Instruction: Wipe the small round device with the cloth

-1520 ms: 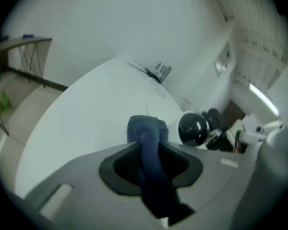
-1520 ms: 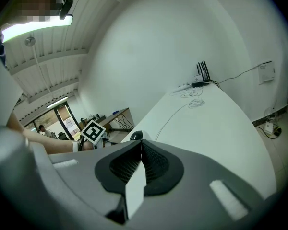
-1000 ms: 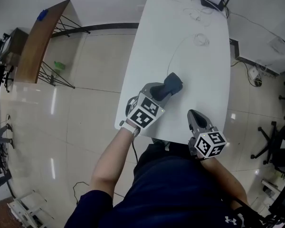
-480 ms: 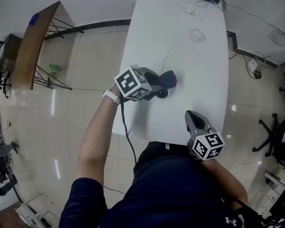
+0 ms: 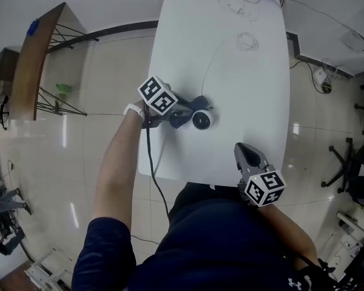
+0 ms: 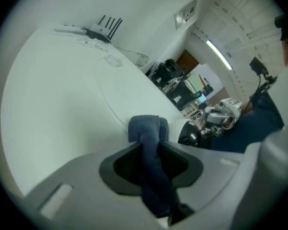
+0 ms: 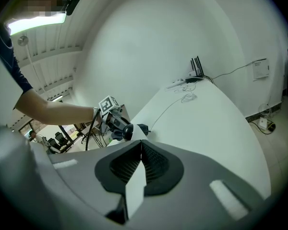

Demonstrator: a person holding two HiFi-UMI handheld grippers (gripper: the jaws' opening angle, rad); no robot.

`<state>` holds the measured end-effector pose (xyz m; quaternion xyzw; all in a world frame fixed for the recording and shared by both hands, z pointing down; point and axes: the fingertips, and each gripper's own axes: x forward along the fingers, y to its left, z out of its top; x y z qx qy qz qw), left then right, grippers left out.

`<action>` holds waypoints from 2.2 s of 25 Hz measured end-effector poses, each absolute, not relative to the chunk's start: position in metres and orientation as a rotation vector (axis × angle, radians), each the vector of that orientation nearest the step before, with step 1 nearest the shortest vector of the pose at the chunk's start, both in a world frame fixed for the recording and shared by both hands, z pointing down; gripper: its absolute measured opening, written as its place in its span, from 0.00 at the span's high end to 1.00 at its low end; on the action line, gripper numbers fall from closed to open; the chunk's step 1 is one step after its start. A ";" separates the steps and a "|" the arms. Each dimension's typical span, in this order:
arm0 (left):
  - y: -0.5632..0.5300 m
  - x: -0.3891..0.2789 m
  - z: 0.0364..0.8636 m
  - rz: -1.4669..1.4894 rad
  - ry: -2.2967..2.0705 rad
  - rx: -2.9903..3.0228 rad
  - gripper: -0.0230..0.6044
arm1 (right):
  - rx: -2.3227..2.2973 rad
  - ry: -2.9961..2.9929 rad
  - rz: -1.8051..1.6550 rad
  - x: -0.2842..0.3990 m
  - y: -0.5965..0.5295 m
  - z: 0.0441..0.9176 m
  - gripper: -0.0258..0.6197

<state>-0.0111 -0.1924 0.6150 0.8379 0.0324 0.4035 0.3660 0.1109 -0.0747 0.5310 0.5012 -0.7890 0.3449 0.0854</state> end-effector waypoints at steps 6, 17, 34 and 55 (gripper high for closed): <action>-0.192 -0.011 0.635 1.184 -0.031 2.227 0.78 | 1.504 -2.346 1.028 0.113 -0.068 0.534 0.94; -0.205 -0.042 0.555 0.649 -0.683 2.342 0.78 | 1.471 -2.403 0.974 0.102 -0.053 0.524 0.94; -0.146 -0.020 0.532 0.326 -1.128 2.193 0.78 | 1.432 -2.406 1.004 0.090 -0.066 0.529 0.94; -0.136 -0.051 0.638 -0.334 -1.118 1.329 0.78 | 1.387 -2.410 1.023 0.082 -0.072 0.534 0.94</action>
